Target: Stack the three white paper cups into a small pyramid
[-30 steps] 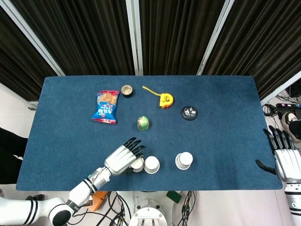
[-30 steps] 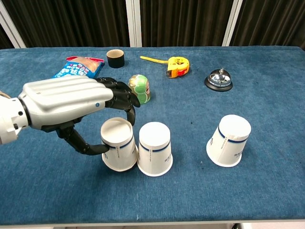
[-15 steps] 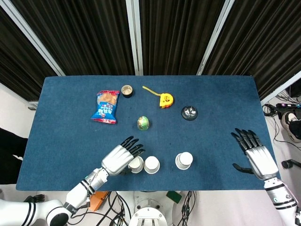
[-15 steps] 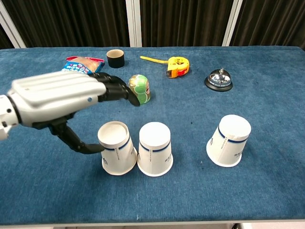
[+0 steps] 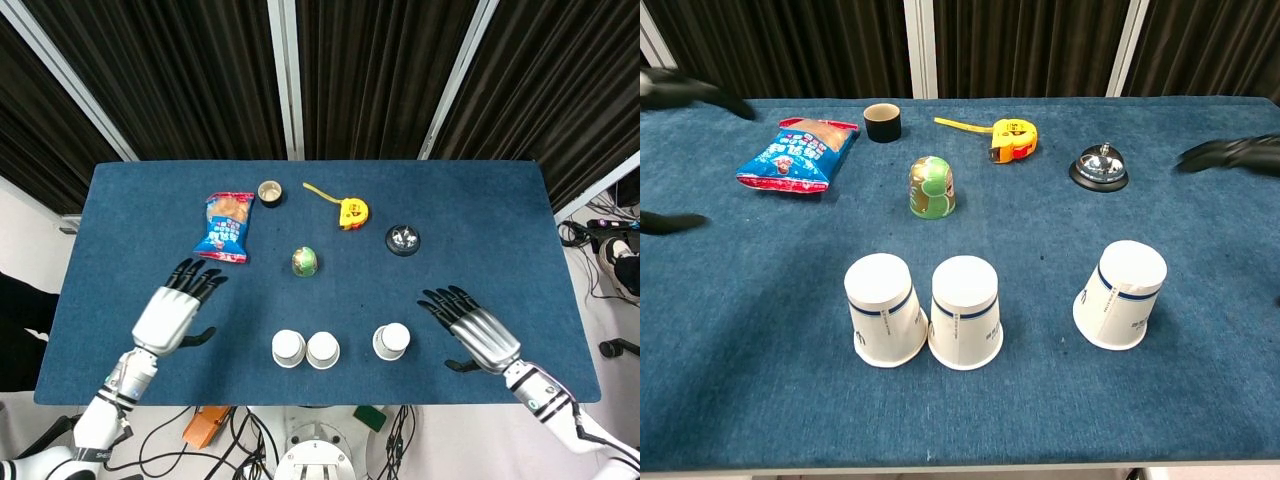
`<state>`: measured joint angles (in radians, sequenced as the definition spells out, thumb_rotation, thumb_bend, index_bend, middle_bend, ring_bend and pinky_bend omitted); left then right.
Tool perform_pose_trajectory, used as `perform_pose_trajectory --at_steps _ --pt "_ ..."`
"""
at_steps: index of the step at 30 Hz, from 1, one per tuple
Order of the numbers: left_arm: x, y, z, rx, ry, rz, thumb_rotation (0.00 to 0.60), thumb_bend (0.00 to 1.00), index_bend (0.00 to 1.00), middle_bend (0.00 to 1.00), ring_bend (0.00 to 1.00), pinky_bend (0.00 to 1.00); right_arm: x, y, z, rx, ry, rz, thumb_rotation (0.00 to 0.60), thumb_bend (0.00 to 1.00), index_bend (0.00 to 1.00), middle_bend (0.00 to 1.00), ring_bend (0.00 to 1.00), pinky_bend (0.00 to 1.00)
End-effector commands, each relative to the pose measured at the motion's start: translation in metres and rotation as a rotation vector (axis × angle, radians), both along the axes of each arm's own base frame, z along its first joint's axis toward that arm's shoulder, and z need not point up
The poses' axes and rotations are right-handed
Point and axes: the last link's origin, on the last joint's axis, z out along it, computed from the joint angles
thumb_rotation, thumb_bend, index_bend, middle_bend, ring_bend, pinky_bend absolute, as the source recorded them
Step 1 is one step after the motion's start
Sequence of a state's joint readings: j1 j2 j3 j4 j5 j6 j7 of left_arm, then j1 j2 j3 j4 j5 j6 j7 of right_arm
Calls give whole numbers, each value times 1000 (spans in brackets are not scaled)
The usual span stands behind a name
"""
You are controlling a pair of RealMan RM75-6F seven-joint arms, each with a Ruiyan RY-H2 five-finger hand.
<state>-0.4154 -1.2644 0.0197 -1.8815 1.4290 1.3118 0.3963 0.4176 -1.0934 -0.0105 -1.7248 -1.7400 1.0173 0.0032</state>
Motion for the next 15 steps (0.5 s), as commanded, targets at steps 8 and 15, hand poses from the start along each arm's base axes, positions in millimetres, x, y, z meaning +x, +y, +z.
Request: perform_pose_trajectory --at_steps 8,15 --pt "-40 -7 26 81 -20 110 600 228 159 123 0 12 35 -27 -39 94 51 50 600 430 184 33 0 112" --pt "-44 -9 26 76 -22 114 600 228 159 124 0 12 41 -31 -49 109 62 57 600 474 297 97 0 128"
